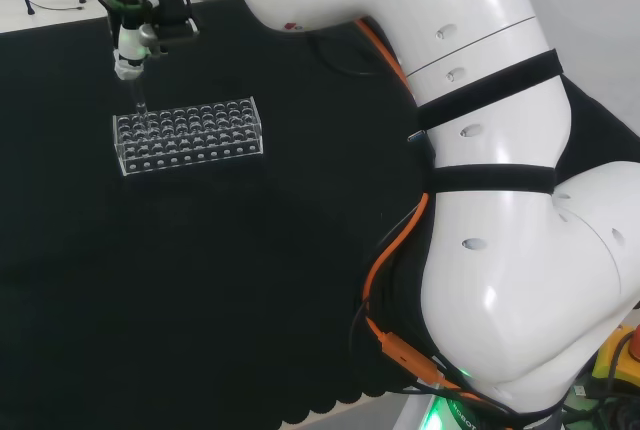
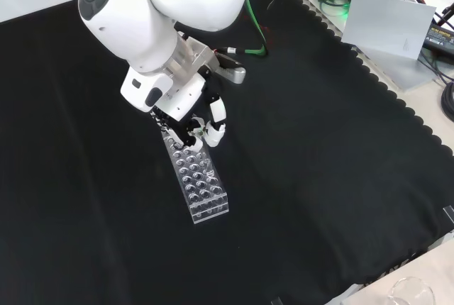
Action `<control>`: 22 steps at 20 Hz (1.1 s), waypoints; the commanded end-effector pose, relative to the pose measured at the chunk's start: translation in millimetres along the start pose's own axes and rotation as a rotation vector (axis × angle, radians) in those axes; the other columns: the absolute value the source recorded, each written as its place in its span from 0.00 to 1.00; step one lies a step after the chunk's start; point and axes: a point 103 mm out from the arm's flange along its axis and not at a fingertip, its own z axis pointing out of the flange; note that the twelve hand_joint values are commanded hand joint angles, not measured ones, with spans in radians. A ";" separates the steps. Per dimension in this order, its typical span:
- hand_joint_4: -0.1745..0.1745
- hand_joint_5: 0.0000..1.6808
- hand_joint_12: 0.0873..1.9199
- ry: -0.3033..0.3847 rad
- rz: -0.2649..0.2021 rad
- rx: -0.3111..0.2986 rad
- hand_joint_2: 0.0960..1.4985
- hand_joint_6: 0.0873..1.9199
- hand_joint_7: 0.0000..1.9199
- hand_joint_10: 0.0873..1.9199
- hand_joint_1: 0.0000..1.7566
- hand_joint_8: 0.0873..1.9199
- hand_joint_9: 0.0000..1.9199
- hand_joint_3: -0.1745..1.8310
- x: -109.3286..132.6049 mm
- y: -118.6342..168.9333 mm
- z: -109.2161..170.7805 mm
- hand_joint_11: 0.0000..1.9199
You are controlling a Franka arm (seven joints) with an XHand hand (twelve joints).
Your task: Put the test tube back in the rack.
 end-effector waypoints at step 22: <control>0.00 0.92 0.50 0.026 -0.008 0.022 0.31 0.05 0.94 0.36 0.71 0.19 0.83 0.46 11.4 -1.1 12.1 0.70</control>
